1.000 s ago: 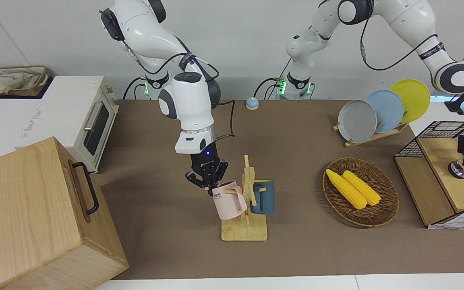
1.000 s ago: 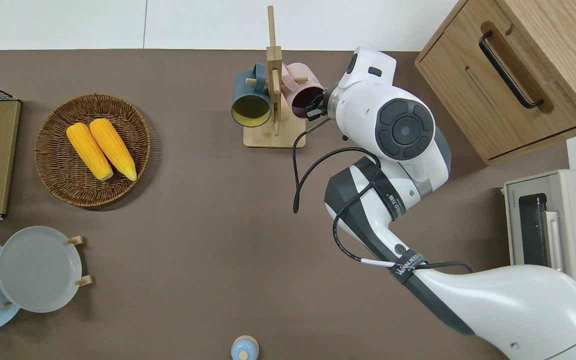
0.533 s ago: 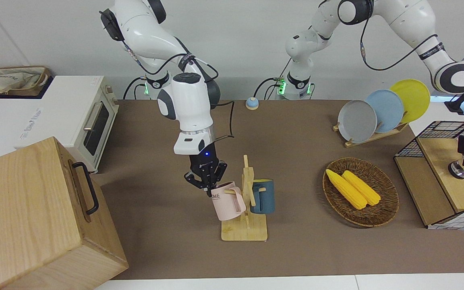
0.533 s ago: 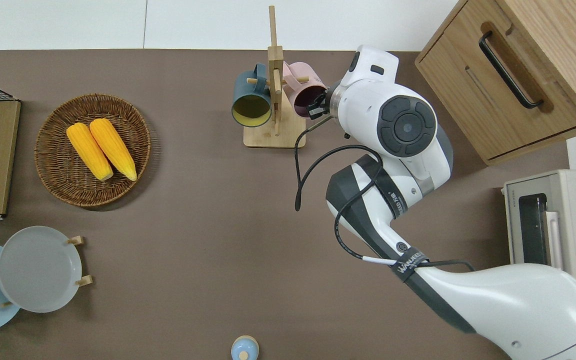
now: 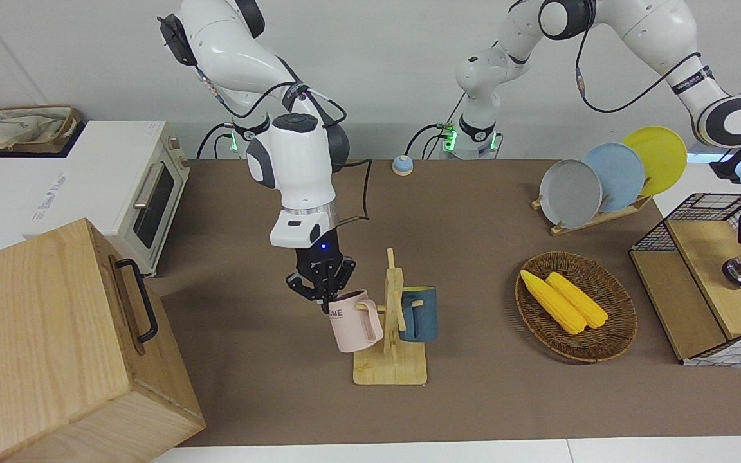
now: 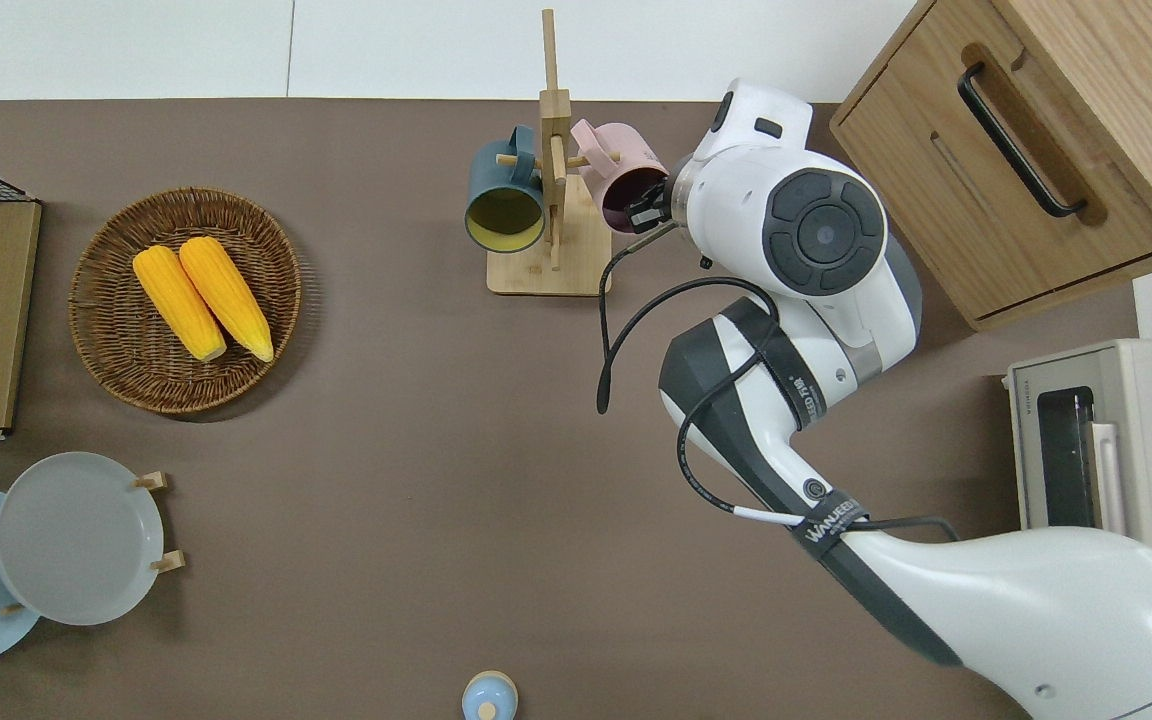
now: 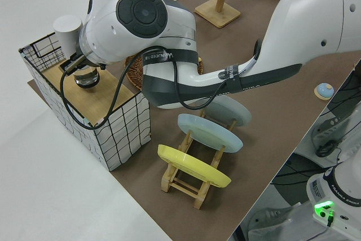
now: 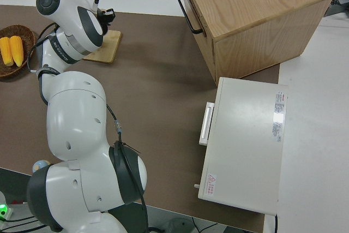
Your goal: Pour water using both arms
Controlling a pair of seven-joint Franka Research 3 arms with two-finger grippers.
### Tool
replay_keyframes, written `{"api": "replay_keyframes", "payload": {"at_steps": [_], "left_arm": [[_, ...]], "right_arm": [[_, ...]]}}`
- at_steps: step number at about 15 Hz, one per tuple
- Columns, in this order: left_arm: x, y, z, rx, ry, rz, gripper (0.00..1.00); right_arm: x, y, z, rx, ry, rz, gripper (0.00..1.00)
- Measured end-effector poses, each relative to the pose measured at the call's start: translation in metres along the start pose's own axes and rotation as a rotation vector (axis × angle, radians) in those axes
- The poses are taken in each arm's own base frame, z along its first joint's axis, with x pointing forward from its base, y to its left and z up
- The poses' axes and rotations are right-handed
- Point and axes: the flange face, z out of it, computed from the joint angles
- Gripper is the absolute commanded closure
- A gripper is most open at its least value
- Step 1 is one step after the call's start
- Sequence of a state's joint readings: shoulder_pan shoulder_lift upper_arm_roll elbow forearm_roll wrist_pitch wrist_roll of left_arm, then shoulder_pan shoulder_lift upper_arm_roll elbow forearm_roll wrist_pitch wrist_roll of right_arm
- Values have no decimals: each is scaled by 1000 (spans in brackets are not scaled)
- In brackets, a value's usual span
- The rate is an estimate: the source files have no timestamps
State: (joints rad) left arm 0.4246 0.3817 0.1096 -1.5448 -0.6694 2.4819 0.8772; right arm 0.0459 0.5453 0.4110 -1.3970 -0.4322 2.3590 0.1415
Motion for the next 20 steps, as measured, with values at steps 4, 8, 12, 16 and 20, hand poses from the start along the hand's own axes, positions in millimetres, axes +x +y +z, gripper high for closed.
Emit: {"api": "replay_keyframes", "payload": {"at_steps": [4, 8, 12, 16, 20], "left_arm": [[19, 0, -22, -10, -18, 1, 1000], [35, 4, -42, 4, -45, -7, 1000], [40, 7, -53, 8, -48, -7, 1000], [50, 13, -73, 20, -57, -1, 1000], [60, 23, -98, 27, -75, -13, 1000]], "right_arm": [[0, 7, -1, -8, -13, 6, 1000], [1, 12, -5, -15, -27, 1, 1000], [3, 24, -12, -23, -52, -10, 1000], [1, 38, -20, -29, -73, -21, 1000], [-3, 58, -26, -28, -95, -42, 1000]]}}
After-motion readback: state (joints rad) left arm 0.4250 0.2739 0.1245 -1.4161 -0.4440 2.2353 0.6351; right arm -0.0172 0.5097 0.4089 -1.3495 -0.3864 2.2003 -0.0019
